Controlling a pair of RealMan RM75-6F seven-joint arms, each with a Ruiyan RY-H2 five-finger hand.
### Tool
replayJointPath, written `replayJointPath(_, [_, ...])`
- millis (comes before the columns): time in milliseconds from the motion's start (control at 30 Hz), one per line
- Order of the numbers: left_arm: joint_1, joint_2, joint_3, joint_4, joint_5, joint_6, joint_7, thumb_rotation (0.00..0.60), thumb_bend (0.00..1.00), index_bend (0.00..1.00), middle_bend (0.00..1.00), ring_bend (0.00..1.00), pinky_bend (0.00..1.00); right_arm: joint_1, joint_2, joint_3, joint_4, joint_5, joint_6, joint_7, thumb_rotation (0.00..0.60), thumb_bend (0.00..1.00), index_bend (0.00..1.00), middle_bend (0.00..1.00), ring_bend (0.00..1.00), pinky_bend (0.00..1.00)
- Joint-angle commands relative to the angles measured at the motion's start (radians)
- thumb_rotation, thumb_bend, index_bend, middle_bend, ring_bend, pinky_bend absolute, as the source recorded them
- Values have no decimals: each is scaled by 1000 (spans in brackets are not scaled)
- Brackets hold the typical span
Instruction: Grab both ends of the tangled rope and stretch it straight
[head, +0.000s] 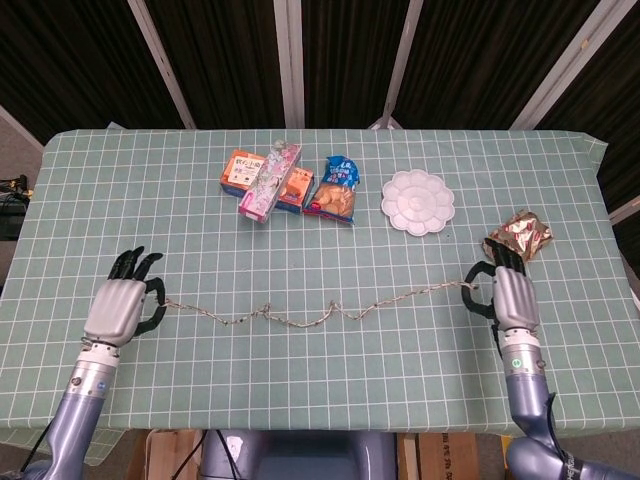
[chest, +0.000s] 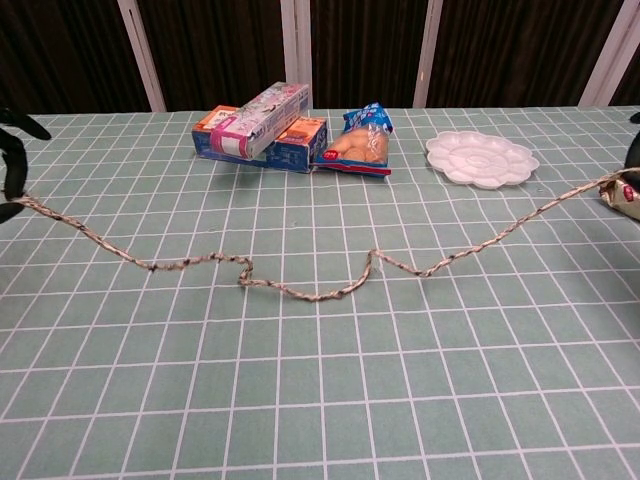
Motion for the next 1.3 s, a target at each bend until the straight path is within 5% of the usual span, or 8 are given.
replayJointPath(33, [28,40,21,2,28,18,-50,600,524,637,140,0,0,-17,32,8,18,11,-2,28,600,456,624,119,0,0])
replayJointPath(433, [83,102,70,94,69,39,-158,600,524,638,141,0,0,-70,88,-17,99,6,-22,126,600,457,625,119,0,0])
replayJointPath(1300, [70,-17,82,260,29,-23,-126,600,525,637,137,0,0,-79,74,-72,225,58,-79,75,600,457,629,119,0,0])
